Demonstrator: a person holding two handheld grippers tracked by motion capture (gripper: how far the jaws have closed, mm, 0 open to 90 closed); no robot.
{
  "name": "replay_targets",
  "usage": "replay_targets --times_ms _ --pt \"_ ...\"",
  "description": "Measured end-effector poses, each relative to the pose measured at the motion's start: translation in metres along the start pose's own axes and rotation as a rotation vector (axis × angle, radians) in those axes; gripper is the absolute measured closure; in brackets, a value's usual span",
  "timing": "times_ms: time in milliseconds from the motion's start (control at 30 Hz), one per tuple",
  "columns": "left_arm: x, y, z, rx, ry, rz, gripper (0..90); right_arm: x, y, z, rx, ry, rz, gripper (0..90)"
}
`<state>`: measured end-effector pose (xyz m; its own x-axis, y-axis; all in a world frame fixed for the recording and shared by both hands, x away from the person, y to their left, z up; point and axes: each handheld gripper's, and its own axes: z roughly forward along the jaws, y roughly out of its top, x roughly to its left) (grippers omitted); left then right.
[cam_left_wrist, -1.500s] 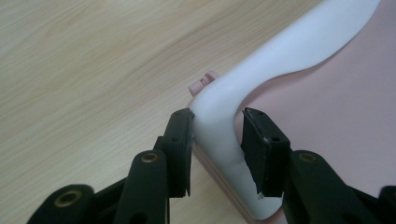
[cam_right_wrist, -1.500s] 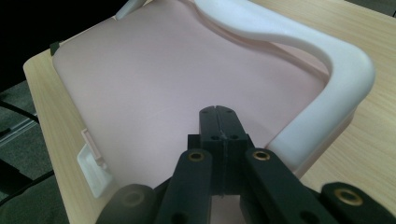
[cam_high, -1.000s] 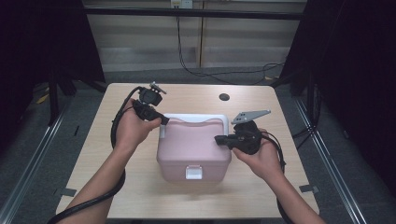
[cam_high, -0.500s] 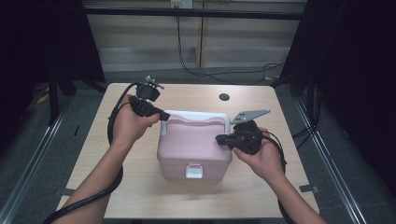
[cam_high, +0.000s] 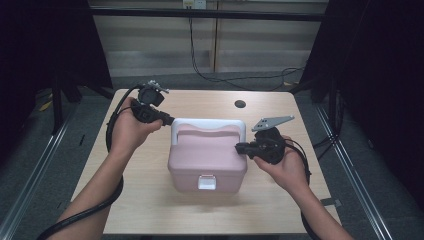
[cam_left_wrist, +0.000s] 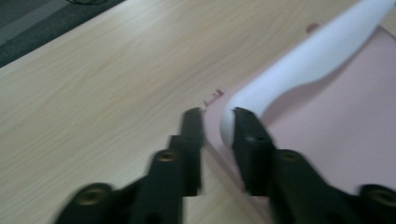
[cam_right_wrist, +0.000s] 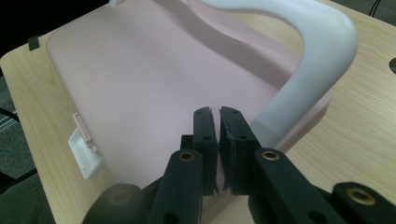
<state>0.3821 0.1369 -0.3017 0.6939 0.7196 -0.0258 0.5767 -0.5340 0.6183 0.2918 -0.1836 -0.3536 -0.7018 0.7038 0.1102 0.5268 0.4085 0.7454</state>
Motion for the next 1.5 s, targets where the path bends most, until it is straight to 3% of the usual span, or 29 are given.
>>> replay_targets --times_ms 100,133,267,333,433,500,567,600,833,1200,1500 --pt "0.0 -0.003 0.008 -0.01 -0.039 -0.017 48.9 0.001 0.001 0.001 0.0 0.003 -0.003 85.4" --pt "-0.001 -0.003 0.009 -0.004 -0.029 0.002 47.3 0.001 0.001 0.002 -0.001 0.003 -0.004 85.4" --pt "-0.005 -0.004 0.019 0.023 -0.04 0.008 36.9 0.002 0.002 0.003 0.001 0.007 -0.007 85.8" --pt "-0.007 -0.006 0.027 0.044 -0.05 0.014 35.7 0.002 0.001 0.002 0.002 0.004 -0.004 85.9" --pt "-0.012 -0.008 0.037 0.04 -0.065 -0.004 40.0 0.002 0.001 0.002 0.004 0.005 0.001 86.3" --pt "-0.011 -0.006 0.038 0.039 -0.082 -0.026 56.9 0.002 0.001 0.002 0.004 0.006 0.002 86.2" --pt "-0.01 -0.004 0.036 0.047 -0.059 -0.034 65.9 0.002 0.001 0.002 0.003 0.005 -0.004 85.9" --pt "-0.01 -0.003 0.035 0.052 -0.074 -0.059 67.1 0.002 0.001 0.002 0.002 0.006 -0.005 85.9" --pt "-0.01 0.0 0.026 0.064 -0.09 -0.056 67.9 0.001 0.0 0.0 -0.014 0.02 0.006 84.1" --pt "-0.007 0.005 0.012 0.046 -0.106 -0.067 68.4 -0.006 -0.001 -0.023 -0.062 0.017 0.031 83.8" --pt "-0.005 0.012 0.001 0.03 -0.1 -0.06 68.9 -0.018 -0.011 -0.033 -0.047 -0.023 0.047 84.6"
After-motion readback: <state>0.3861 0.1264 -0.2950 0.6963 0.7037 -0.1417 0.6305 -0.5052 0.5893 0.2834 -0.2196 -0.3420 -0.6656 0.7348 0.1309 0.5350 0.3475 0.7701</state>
